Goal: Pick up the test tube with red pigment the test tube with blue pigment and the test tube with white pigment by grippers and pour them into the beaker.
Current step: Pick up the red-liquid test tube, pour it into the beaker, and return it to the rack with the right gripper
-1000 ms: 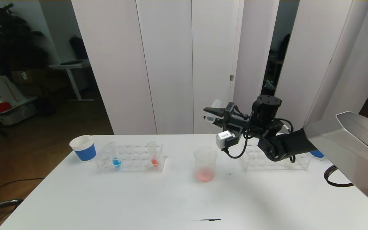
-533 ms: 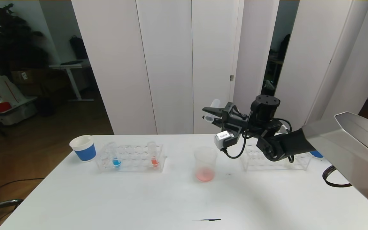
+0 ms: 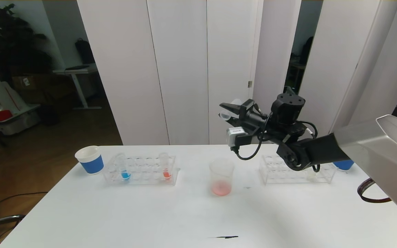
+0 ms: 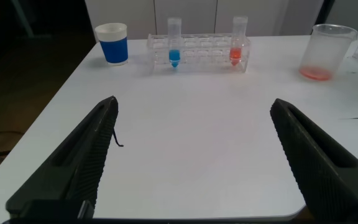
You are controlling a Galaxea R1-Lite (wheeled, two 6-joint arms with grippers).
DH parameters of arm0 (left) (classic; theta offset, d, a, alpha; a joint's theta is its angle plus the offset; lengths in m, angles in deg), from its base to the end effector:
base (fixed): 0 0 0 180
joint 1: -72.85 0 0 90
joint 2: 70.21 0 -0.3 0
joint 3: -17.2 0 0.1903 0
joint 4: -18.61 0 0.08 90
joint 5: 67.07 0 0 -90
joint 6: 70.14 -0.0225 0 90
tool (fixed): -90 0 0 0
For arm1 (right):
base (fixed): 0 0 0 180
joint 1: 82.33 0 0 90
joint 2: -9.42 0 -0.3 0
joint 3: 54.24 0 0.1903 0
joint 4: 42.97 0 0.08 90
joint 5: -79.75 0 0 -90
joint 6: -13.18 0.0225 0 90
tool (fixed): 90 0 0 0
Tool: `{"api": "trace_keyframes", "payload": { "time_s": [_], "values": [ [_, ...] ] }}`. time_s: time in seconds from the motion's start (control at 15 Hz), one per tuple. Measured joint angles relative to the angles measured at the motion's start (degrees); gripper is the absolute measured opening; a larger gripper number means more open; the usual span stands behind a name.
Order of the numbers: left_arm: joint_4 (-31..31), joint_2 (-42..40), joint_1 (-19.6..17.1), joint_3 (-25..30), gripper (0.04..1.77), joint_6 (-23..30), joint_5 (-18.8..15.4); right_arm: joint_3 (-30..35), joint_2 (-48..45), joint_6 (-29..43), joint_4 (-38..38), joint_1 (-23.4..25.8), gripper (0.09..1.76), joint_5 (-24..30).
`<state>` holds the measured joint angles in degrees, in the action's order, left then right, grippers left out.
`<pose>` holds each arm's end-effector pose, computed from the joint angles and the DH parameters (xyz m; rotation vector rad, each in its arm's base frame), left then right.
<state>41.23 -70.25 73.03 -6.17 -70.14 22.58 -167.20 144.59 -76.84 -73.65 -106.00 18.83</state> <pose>-0.0229 -0.0001 0.0768 0.0000 -0.0138 -0.0093 0.4421 0.2057 0.1542 -1.4532 -0.8373 0.5980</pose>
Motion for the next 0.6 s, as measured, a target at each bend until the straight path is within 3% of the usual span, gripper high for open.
{"api": "trace_keyframes", "payload": {
  "time_s": [0.33, 0.6],
  "values": [
    [0.0, -0.02, 0.0, 0.0, 1.75, 0.0, 0.02, 1.34, -4.52, 12.62, -0.3, -1.43, 0.58, -10.36],
    [-0.02, 0.0, 0.0, 0.0, 1.75, 0.0, 0.0, 4.49, -8.44, 31.78, -0.63, -1.54, 0.58, -24.0]
  ]
}}
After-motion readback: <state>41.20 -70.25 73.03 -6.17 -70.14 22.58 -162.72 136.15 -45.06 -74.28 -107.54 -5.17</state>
